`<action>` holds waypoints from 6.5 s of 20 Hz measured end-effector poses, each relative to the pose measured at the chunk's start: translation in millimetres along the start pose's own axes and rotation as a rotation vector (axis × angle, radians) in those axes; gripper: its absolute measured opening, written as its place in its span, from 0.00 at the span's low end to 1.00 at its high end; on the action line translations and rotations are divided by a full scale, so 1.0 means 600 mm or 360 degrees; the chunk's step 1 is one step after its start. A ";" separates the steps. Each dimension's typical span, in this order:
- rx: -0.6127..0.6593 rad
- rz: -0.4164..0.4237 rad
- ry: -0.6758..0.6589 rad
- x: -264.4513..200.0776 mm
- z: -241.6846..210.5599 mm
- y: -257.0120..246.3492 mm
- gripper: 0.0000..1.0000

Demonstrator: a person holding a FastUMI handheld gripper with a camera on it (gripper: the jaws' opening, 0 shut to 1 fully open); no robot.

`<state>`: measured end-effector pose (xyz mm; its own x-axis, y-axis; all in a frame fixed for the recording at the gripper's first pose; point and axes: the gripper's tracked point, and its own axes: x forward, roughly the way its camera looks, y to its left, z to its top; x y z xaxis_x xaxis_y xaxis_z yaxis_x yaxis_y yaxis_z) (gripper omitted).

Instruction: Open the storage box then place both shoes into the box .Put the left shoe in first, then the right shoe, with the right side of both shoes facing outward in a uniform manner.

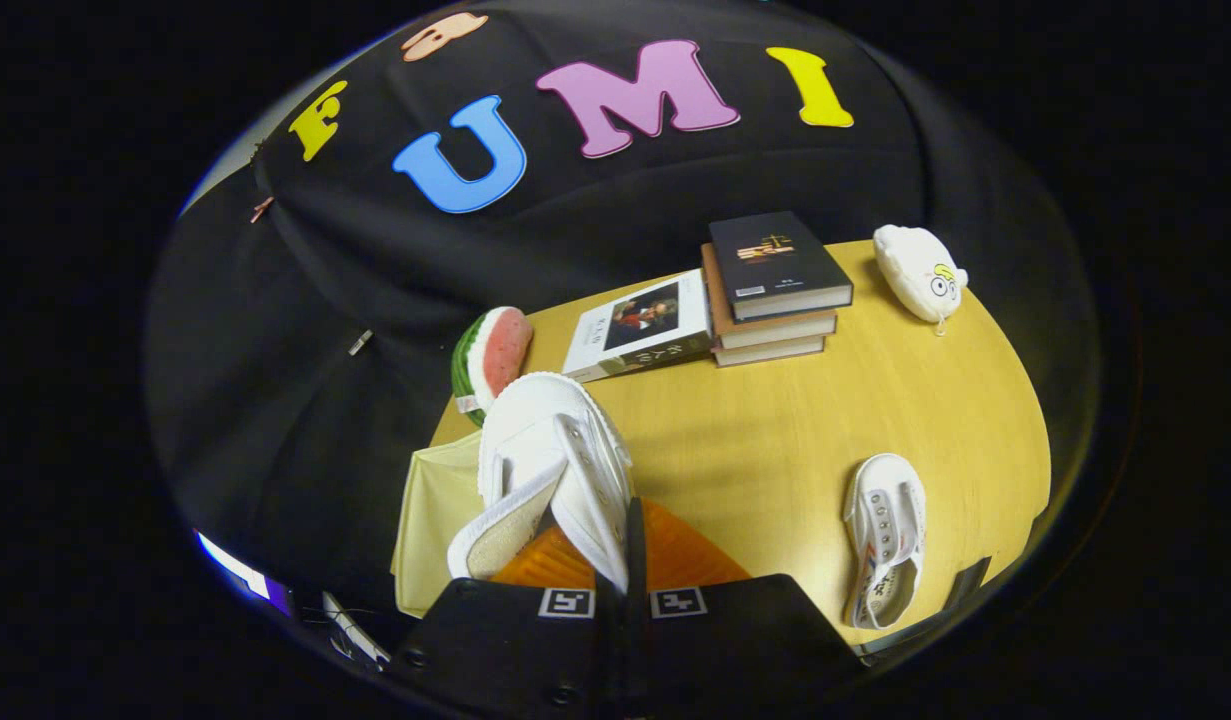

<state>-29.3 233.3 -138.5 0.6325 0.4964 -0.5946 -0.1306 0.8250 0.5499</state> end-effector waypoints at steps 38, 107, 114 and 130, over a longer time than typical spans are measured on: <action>0.0293 -0.0087 0.0534 0.214 -0.207 0.250 1.00; 0.0042 -0.0459 0.0139 -0.012 -0.104 -0.495 0.06; -0.0017 -0.0291 0.0000 -0.049 -0.002 -0.311 0.06; -0.0158 0.0015 0.0121 0.030 0.016 0.117 0.05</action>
<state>-19.5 297.5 -104.9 0.5716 0.5202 -0.6346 -0.2137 0.8411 0.4969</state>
